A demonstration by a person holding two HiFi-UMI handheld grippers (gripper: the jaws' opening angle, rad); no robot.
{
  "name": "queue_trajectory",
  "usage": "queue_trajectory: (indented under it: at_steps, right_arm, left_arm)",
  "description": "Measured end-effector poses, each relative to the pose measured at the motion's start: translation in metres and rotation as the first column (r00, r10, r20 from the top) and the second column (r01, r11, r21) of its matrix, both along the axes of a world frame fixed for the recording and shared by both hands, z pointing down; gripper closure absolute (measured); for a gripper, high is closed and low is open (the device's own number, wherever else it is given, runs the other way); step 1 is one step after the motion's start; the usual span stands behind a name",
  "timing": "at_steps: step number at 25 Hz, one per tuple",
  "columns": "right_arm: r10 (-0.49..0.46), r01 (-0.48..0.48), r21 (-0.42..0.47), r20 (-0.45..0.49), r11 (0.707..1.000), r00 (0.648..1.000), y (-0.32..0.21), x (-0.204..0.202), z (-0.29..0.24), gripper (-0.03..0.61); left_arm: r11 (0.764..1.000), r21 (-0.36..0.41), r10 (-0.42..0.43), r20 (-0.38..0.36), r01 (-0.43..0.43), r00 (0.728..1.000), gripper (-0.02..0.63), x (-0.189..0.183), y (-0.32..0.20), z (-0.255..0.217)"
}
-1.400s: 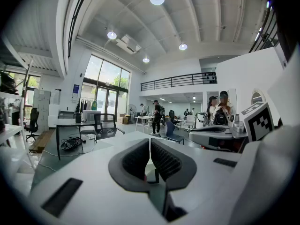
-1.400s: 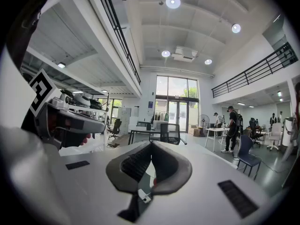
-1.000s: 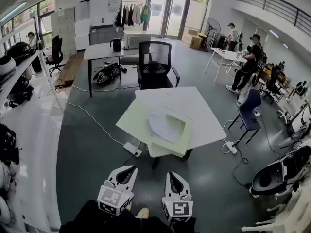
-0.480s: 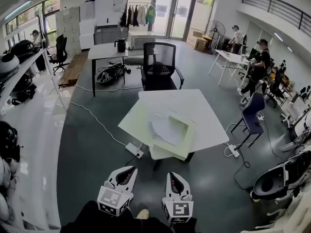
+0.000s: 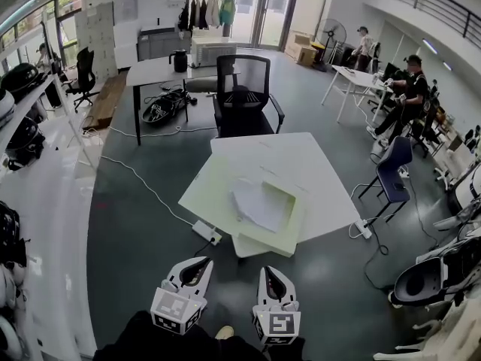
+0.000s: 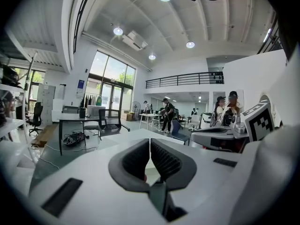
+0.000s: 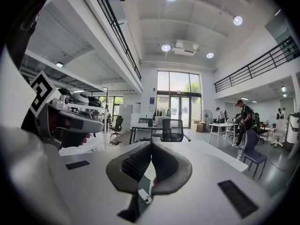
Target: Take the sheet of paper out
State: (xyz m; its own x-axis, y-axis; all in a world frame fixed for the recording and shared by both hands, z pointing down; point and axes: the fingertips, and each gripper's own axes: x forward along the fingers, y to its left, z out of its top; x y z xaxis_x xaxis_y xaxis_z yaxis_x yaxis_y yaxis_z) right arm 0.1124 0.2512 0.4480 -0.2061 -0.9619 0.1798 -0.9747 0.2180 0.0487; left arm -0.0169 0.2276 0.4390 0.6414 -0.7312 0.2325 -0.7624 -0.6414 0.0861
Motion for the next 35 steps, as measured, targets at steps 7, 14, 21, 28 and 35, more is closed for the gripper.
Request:
queue_trajectory:
  at_steps: [7, 14, 21, 28, 35]
  right_arm:
    - [0.032, -0.032, -0.014, 0.015, 0.999, 0.999, -0.094, -0.018, 0.0, 0.561]
    - [0.072, -0.072, -0.04, 0.011, 0.997, 0.997, -0.156, -0.029, -0.002, 0.561]
    - [0.088, -0.089, -0.03, -0.012, 0.996, 0.996, -0.197, -0.052, -0.016, 0.561]
    - [0.095, -0.096, -0.013, -0.02, 0.995, 0.995, -0.232, -0.064, -0.023, 0.561]
    - [0.113, -0.113, -0.012, -0.013, 0.994, 0.994, -0.273, -0.074, -0.022, 0.561]
  left_arm:
    - [0.999, -0.015, 0.044, 0.01, -0.044, 0.999, 0.586, -0.012, -0.097, 0.0]
    - [0.997, -0.035, 0.076, 0.009, -0.075, 0.997, 0.586, -0.025, -0.168, -0.003]
    - [0.995, -0.031, 0.093, -0.01, -0.093, 0.996, 0.586, -0.046, -0.211, -0.012]
    - [0.995, -0.014, 0.102, -0.018, -0.102, 0.995, 0.586, -0.059, -0.243, -0.019]
    - [0.993, -0.013, 0.117, -0.014, -0.117, 0.993, 0.586, -0.07, -0.285, -0.019]
